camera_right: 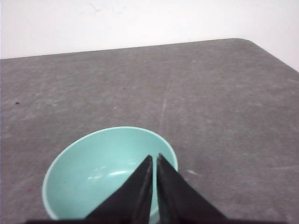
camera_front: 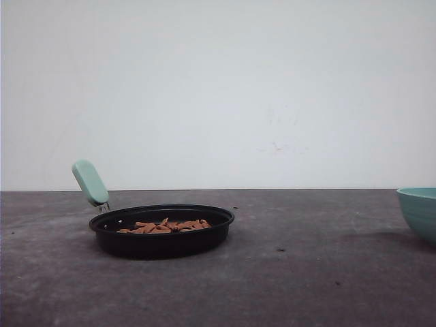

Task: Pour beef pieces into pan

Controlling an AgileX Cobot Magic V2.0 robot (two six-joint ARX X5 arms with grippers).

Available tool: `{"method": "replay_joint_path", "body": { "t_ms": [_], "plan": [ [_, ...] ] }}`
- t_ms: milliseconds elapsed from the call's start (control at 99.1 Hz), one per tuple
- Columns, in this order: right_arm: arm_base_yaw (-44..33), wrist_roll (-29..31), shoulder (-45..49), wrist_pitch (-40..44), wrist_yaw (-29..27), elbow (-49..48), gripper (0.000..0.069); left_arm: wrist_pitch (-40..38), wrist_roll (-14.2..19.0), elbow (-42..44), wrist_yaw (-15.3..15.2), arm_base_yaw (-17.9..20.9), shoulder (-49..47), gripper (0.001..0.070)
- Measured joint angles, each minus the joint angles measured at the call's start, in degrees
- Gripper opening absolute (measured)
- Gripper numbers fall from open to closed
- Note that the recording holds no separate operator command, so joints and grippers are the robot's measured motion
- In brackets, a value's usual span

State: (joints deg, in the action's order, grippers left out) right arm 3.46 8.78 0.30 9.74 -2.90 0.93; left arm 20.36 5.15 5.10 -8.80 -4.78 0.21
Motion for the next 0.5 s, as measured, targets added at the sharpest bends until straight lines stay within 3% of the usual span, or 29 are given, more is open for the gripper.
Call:
{"method": "replay_joint_path", "body": {
  "t_ms": [101, 504],
  "plan": [
    [0.00, 0.00, 0.00, 0.28, 3.23, 0.00, 0.0011, 0.00, 0.00, 0.00, 0.00, 0.00, 0.00, 0.0024],
    [-0.02, 0.00, 0.00, 0.09, 3.06, 0.00, 0.0011, 0.00, 0.00, 0.00, -0.02, 0.00, 0.00, 0.0024]
  ]
}}
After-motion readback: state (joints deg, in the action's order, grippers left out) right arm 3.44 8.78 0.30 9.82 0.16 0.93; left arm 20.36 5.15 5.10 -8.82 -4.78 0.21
